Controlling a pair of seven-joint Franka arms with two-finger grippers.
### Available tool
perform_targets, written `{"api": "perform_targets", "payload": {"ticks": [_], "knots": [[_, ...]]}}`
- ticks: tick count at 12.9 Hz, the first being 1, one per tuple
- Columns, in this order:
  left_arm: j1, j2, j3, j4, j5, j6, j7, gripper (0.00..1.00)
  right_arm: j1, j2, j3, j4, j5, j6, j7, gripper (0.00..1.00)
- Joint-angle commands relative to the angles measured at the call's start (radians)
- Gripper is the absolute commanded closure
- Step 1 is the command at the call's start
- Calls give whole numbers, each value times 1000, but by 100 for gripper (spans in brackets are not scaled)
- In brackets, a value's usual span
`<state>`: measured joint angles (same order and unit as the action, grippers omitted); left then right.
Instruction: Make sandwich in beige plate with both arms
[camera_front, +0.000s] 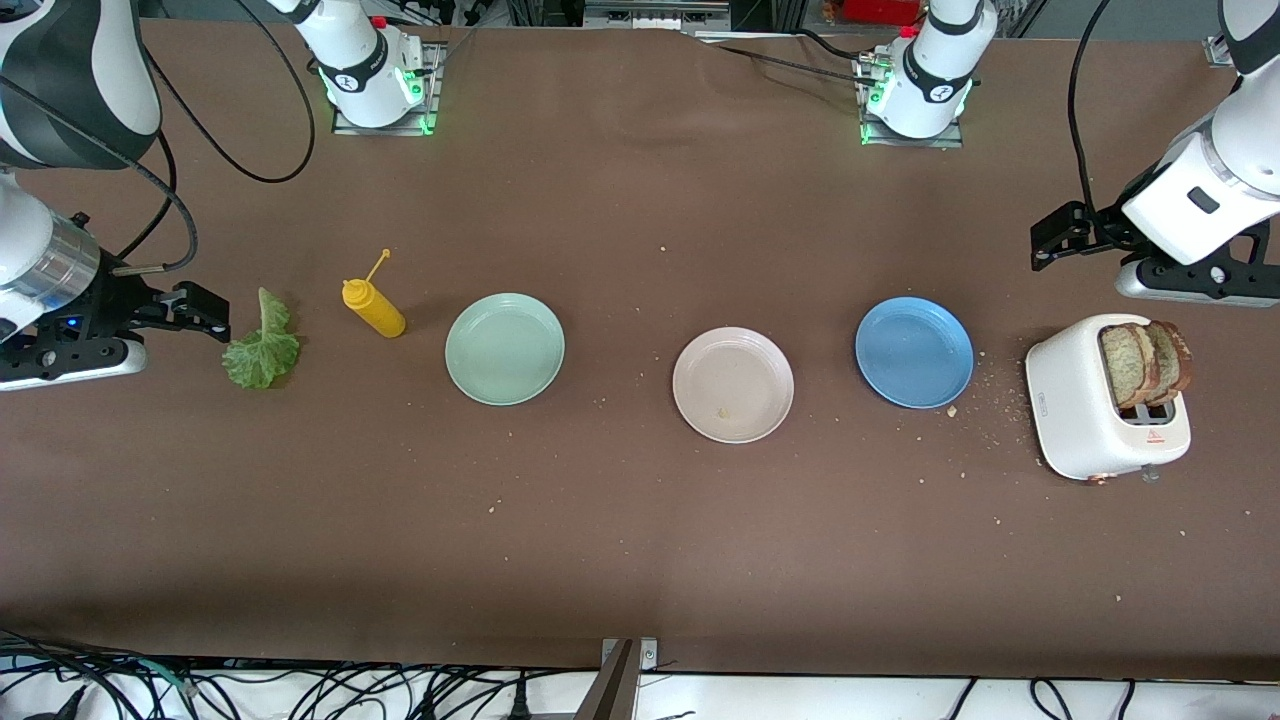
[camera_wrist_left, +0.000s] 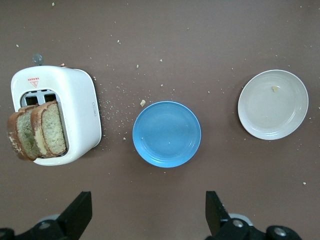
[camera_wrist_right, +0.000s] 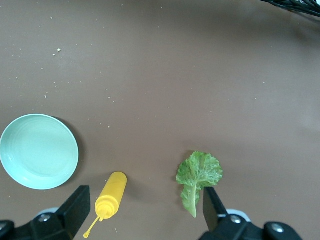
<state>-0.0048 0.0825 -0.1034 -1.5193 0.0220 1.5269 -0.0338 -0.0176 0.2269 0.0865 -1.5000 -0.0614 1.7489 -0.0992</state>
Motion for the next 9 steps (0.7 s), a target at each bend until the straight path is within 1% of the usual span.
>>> {"api": "perform_targets", "payload": {"ticks": [1, 2, 4, 9], "knots": [[-1, -125, -1, -168, -24, 86, -12, 0, -4, -12, 1, 12, 11, -16, -8, 0], [0, -147, 2, -201, -24, 108, -12, 0, -2, -11, 2, 12, 5, -14, -8, 0], [-1, -138, 5, -182, -21, 105, -21, 0, 1, -12, 4, 12, 5, -12, -8, 0], [0, -130, 7, -174, -19, 105, -52, 0, 1, -12, 4, 12, 11, -12, -8, 0]]}}
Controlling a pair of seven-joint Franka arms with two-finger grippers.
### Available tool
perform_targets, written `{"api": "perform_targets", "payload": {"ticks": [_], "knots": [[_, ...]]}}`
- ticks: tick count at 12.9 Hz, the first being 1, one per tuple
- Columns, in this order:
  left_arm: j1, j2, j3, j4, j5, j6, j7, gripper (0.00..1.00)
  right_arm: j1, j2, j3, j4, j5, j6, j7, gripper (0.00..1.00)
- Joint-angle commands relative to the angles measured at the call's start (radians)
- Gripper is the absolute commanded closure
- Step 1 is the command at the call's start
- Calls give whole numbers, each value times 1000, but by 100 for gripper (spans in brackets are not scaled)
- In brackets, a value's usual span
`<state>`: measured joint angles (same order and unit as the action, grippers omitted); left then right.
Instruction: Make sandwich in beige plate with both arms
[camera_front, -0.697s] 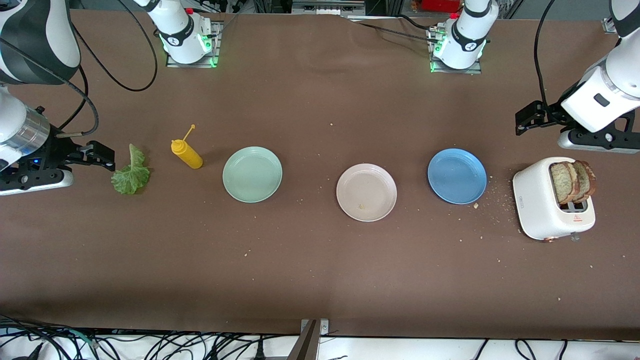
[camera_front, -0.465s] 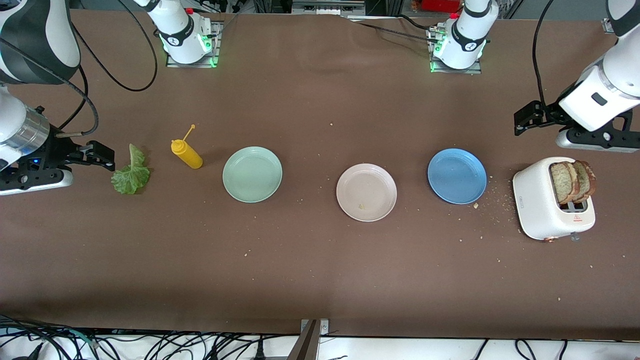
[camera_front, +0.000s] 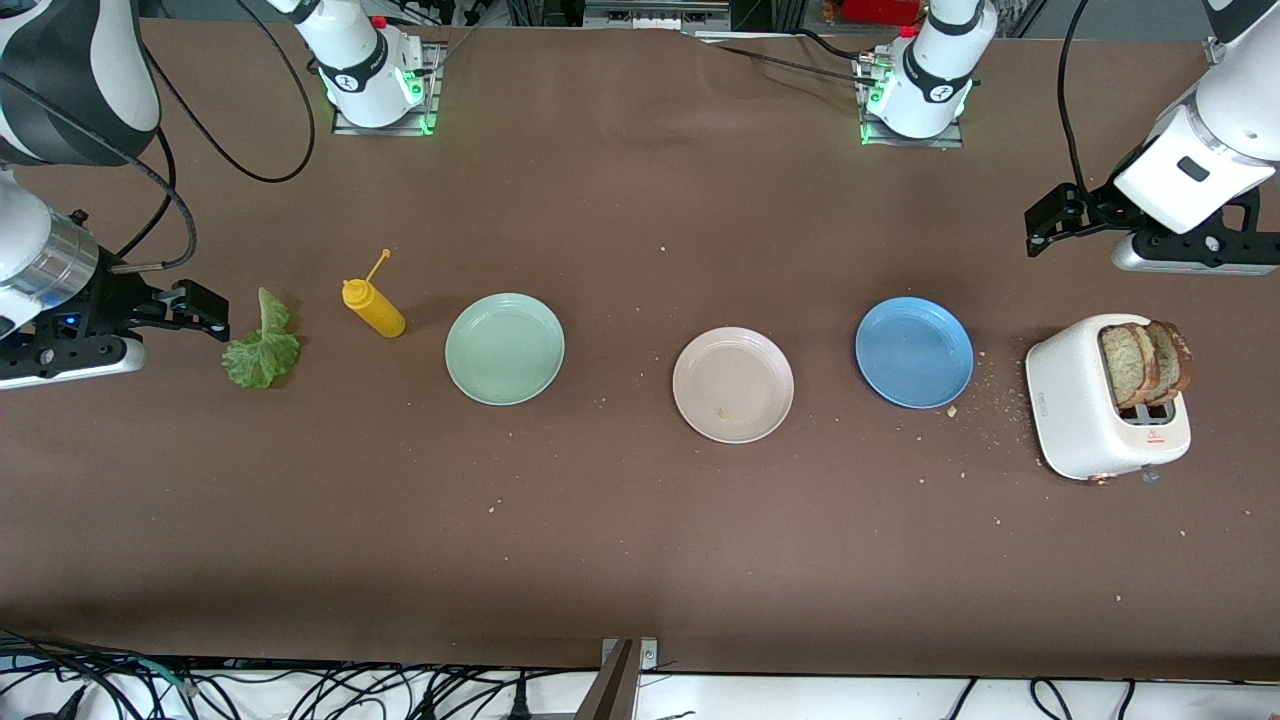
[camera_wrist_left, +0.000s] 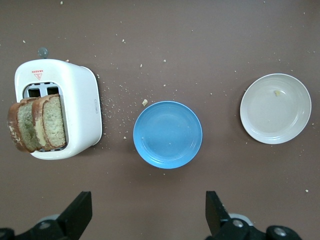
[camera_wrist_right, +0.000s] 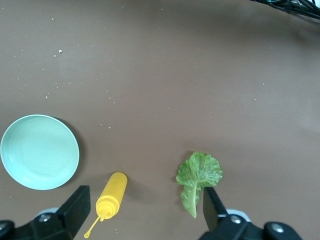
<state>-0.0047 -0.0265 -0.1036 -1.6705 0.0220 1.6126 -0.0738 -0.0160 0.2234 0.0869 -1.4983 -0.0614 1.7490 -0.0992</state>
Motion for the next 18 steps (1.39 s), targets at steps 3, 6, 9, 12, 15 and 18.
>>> {"api": "perform_targets", "payload": {"ticks": [3, 6, 9, 12, 15, 18], "knots": [[0, -12, 8, -9, -19, 20, -11, 0, -1, -9, 4, 9, 12, -11, -1, 0], [0, -9, 8, -6, -20, 18, -12, 0, -1, -9, 1, 10, 14, -16, -4, 0], [0, -9, 8, -6, -20, 16, -12, 0, -1, -9, 2, 10, 14, -16, -5, 0], [8, -9, 13, -5, -22, 9, -11, 0, -1, -9, 4, 10, 12, -12, -7, 0], [9, -9, 13, -5, -22, 7, -7, 0, -1, -9, 4, 10, 14, -12, -5, 0], [9, -9, 13, -5, -22, 7, -7, 0, -1, -9, 4, 9, 14, -14, -5, 0]]}}
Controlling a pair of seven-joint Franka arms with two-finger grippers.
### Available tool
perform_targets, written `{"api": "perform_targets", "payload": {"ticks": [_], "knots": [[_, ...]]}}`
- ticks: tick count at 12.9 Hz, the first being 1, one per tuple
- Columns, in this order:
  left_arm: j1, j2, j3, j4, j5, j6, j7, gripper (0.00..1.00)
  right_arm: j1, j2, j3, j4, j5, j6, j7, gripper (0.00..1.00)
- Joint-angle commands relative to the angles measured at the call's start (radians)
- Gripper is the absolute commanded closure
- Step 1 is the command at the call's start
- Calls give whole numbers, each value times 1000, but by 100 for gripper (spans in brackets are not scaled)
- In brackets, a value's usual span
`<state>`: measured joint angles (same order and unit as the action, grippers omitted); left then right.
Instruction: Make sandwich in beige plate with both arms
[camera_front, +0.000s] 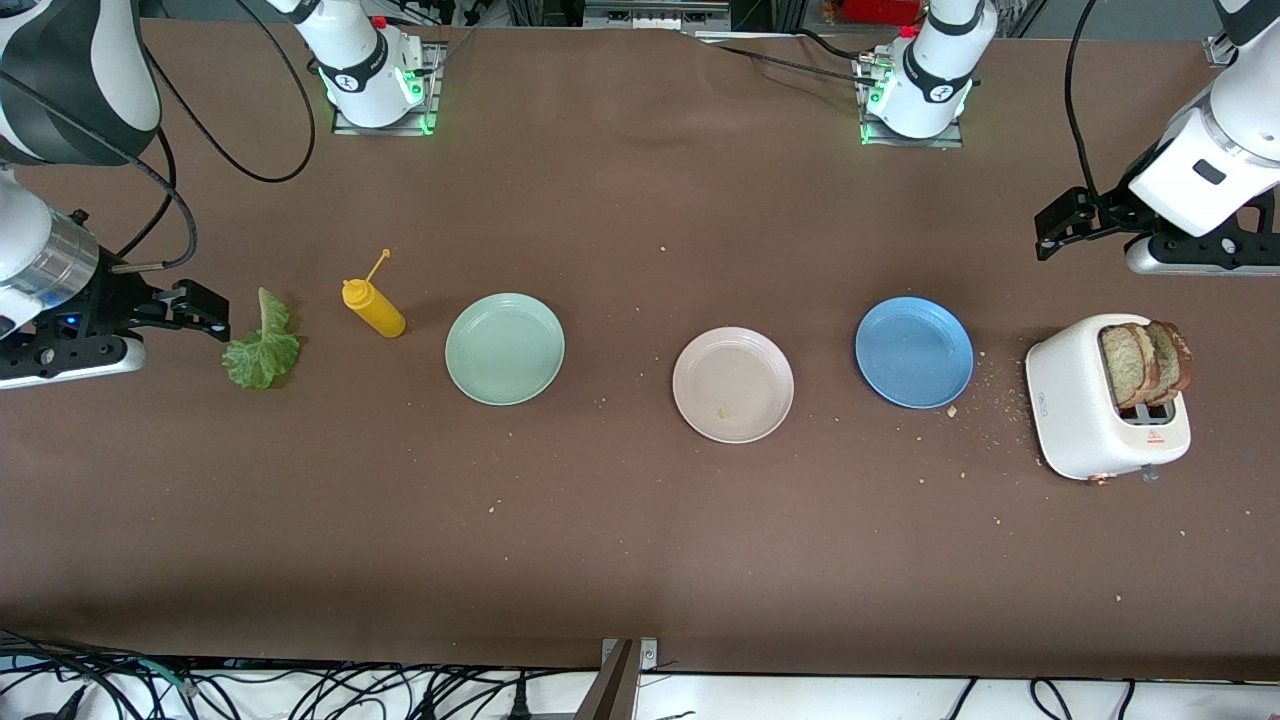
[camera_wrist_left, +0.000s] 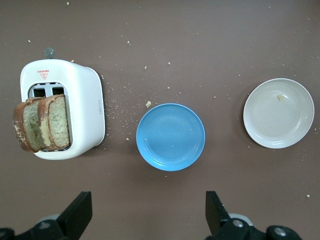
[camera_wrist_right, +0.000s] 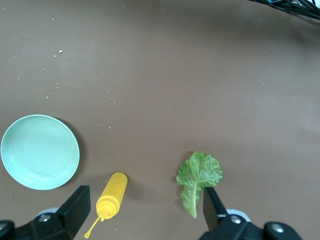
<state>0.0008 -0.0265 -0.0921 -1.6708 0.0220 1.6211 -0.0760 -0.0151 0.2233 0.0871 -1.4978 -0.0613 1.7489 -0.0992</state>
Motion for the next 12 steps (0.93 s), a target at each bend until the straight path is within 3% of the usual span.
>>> {"api": "perform_targets", "payload": {"ticks": [1, 12], "knots": [[4, -9, 2, -4, -22, -1, -5, 0, -2, -7, 3, 10, 14, -14, -5, 0], [8, -9, 2, -4, -24, -3, -2, 0, -5, -7, -1, 10, 11, -16, -2, 0]]}}
